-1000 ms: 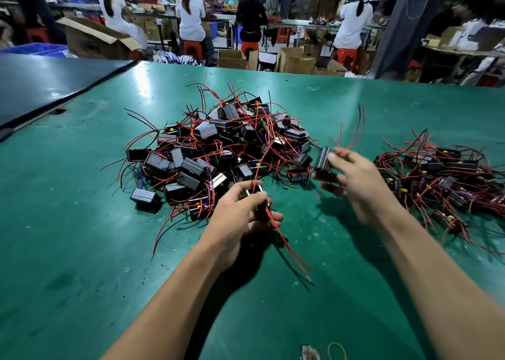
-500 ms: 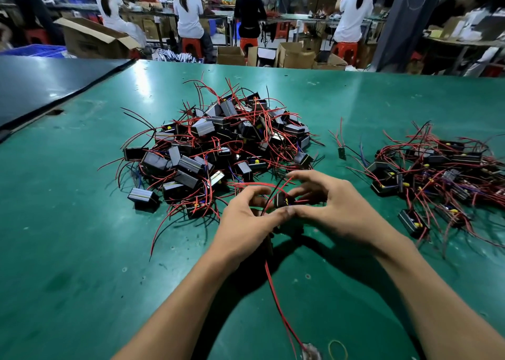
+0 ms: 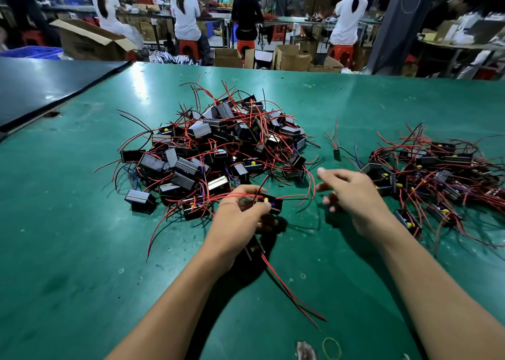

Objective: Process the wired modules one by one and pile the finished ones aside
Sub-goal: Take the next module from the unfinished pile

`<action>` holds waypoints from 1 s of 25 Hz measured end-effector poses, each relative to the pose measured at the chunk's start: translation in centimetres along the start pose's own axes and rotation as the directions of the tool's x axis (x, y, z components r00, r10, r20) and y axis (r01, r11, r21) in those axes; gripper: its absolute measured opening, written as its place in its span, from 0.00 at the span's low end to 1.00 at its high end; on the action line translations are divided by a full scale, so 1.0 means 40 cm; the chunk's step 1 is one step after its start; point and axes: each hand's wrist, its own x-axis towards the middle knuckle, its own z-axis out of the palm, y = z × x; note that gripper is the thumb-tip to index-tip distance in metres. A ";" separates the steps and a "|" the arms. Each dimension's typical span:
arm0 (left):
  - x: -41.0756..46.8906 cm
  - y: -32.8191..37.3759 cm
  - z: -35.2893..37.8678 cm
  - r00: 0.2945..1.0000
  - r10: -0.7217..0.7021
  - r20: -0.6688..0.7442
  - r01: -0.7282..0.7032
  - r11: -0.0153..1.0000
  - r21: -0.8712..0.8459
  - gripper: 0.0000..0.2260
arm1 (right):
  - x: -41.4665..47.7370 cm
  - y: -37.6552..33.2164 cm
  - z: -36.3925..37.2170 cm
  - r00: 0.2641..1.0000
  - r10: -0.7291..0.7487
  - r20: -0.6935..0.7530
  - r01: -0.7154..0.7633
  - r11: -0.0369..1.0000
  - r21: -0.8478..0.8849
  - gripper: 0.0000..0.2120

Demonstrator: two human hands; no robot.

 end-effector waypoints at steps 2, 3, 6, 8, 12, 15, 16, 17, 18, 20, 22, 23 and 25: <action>0.001 -0.003 -0.001 1.000 0.000 -0.012 0.000 1.000 0.004 0.05 | 0.007 -0.002 0.004 0.971 0.161 0.179 -0.161 0.987 -0.013 0.14; 0.000 -0.004 -0.003 1.000 0.004 -0.015 -0.004 1.000 0.016 0.05 | 0.009 -0.007 0.008 0.956 0.179 0.234 -0.179 0.984 -0.022 0.14; -0.004 -0.003 -0.007 0.998 0.025 0.064 -0.029 0.998 0.053 0.03 | 0.026 -0.028 0.022 0.947 0.146 0.286 -0.176 0.981 0.082 0.07; -0.010 0.000 -0.008 0.991 0.024 0.129 -0.030 0.999 0.044 0.02 | 0.033 -0.040 0.033 0.934 0.154 0.323 -0.225 0.954 0.197 0.05; -0.011 -0.001 -0.010 0.991 0.007 0.134 -0.026 0.990 0.139 0.02 | 0.049 -0.050 0.059 0.930 0.158 0.333 -0.252 0.932 0.260 0.05; -0.009 0.003 -0.008 0.996 -0.016 0.083 0.004 0.991 0.136 0.03 | 0.092 -0.074 0.069 0.977 0.129 0.168 -0.162 0.967 0.198 0.07; -0.010 0.004 -0.008 0.997 -0.015 0.069 0.006 0.991 0.136 0.03 | 0.112 -0.082 0.072 0.990 0.100 0.096 -0.111 0.986 0.127 0.08; -0.011 0.007 -0.007 0.998 -0.014 0.064 0.005 0.990 0.139 0.04 | 0.132 -0.089 0.075 0.996 0.072 0.047 -0.074 0.996 0.056 0.08; -0.012 0.010 -0.007 0.998 -0.017 0.066 0.007 0.990 0.137 0.04 | 0.150 -0.093 0.079 0.999 0.049 0.022 -0.049 0.999 -0.007 0.09; -0.010 0.010 -0.008 0.997 -0.024 0.075 0.014 0.991 0.130 0.06 | 0.184 -0.088 0.086 1.000 -0.001 -0.017 -0.002 0.990 -0.143 0.09; -0.007 0.009 -0.010 0.996 -0.045 0.078 0.034 0.991 0.128 0.08 | 0.203 -0.080 0.089 0.995 -0.084 -0.052 0.068 0.967 -0.246 0.09; -0.007 0.009 -0.010 0.995 -0.061 0.079 0.053 0.994 0.094 0.09 | 0.209 -0.079 0.089 0.988 -0.140 -0.061 0.121 0.961 -0.247 0.08; -0.007 0.009 -0.010 0.991 -0.094 0.096 0.096 0.995 -0.015 0.09 | 0.214 -0.087 0.086 0.958 -0.272 -0.094 0.248 0.946 -0.209 0.07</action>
